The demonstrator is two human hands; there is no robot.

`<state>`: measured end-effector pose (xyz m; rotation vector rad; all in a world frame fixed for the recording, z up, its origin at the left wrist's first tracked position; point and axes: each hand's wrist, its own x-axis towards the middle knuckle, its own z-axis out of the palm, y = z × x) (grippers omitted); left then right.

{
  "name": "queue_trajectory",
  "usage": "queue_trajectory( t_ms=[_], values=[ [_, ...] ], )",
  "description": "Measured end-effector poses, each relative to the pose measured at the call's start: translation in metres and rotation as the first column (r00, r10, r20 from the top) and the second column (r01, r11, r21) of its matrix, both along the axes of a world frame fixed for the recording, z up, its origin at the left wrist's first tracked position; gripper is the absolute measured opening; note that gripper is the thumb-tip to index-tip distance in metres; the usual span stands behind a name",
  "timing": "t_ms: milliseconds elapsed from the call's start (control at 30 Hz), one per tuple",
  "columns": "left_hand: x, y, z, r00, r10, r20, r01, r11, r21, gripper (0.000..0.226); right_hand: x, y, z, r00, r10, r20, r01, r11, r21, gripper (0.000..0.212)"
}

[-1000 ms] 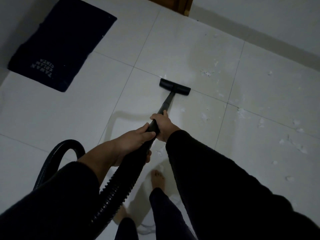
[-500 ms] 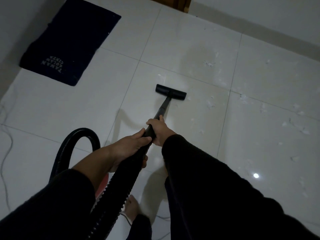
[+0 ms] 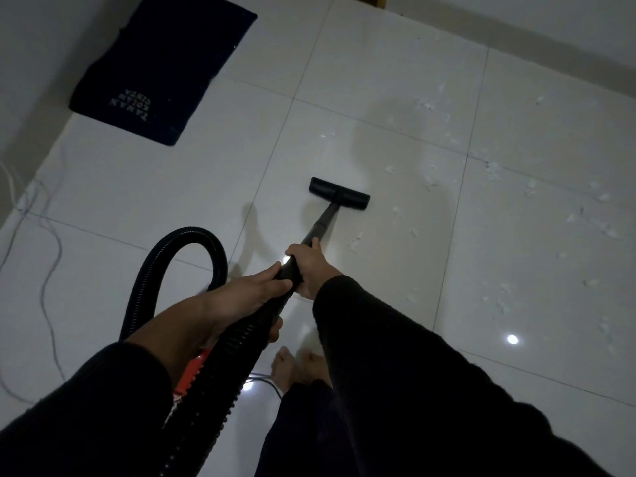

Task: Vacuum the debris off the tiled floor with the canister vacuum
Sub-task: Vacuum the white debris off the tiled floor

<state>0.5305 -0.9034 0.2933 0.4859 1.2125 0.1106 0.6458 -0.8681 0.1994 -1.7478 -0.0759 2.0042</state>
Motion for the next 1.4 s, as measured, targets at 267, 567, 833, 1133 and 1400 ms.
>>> queue_trajectory(
  t_ms=[267, 567, 833, 1133, 1400],
  values=[
    [-0.005, -0.037, 0.014, 1.0, 0.013, -0.002, -0.013, 0.999, -0.034, 0.031, -0.009, -0.032, 0.01, 0.999, 0.036, 0.001, -0.036, 0.999, -0.028, 0.083],
    [-0.017, -0.073, 0.013, 1.0, -0.021, -0.008, 0.021, 0.998, -0.065, 0.03, -0.02, -0.078, 0.004, 1.0, -0.007, 0.022, 0.008, 1.0, -0.028, 0.082],
    [-0.05, -0.122, 0.01, 0.994, -0.106, 0.017, 0.107, 0.991, -0.078, 0.039, -0.046, -0.136, 0.009, 0.997, -0.074, 0.039, 0.075, 0.997, -0.022, 0.082],
    [-0.087, -0.168, 0.009, 0.982, -0.19, 0.012, 0.191, 0.978, -0.083, 0.042, -0.083, -0.196, 0.016, 0.976, -0.214, 0.027, 0.215, 0.975, -0.051, 0.081],
    [-0.122, -0.206, 0.018, 0.949, -0.314, -0.034, 0.31, 0.946, -0.092, 0.038, -0.119, -0.247, 0.029, 0.95, -0.311, -0.018, 0.31, 0.95, -0.044, 0.085]
  ],
)
